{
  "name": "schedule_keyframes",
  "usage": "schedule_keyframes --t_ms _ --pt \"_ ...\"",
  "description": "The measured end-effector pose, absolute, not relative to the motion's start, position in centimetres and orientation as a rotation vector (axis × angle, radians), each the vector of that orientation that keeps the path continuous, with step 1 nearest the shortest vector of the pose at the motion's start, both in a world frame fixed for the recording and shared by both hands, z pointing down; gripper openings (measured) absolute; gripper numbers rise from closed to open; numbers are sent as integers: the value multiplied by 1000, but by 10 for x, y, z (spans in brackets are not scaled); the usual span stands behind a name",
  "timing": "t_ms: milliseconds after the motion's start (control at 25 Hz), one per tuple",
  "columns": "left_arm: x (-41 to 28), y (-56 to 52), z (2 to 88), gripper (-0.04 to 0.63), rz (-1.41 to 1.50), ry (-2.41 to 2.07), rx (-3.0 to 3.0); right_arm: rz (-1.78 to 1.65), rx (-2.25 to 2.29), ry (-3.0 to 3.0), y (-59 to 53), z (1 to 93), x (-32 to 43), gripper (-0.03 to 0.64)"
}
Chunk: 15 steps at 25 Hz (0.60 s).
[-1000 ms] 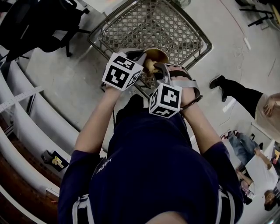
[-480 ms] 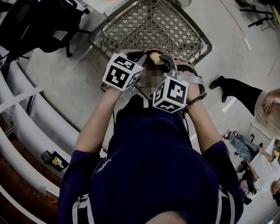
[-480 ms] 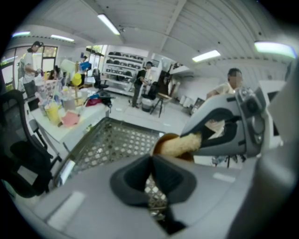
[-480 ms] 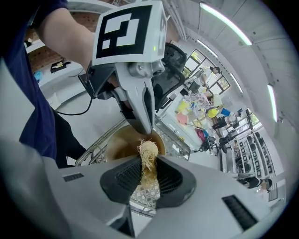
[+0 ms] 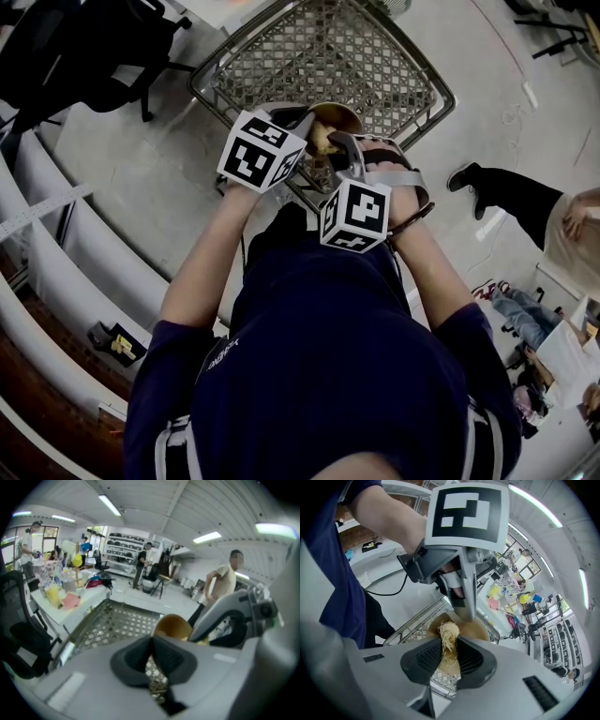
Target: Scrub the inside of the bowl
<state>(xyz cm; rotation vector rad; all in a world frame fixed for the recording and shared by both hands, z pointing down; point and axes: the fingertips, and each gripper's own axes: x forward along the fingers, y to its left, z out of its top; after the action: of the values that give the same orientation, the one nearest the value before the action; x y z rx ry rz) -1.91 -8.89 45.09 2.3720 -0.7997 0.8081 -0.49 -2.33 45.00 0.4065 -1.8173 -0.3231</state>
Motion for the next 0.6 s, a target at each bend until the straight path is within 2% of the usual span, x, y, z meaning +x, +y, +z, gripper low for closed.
schedule_keyframes --t_ms 280,600 --pt "-22 -90 452 13 802 -794 2363 -311 334 -1828 -15 457 -5 72" --pt "-15 -84 454 12 803 -751 2365 -366 466 -1799 -54 434 14 71"
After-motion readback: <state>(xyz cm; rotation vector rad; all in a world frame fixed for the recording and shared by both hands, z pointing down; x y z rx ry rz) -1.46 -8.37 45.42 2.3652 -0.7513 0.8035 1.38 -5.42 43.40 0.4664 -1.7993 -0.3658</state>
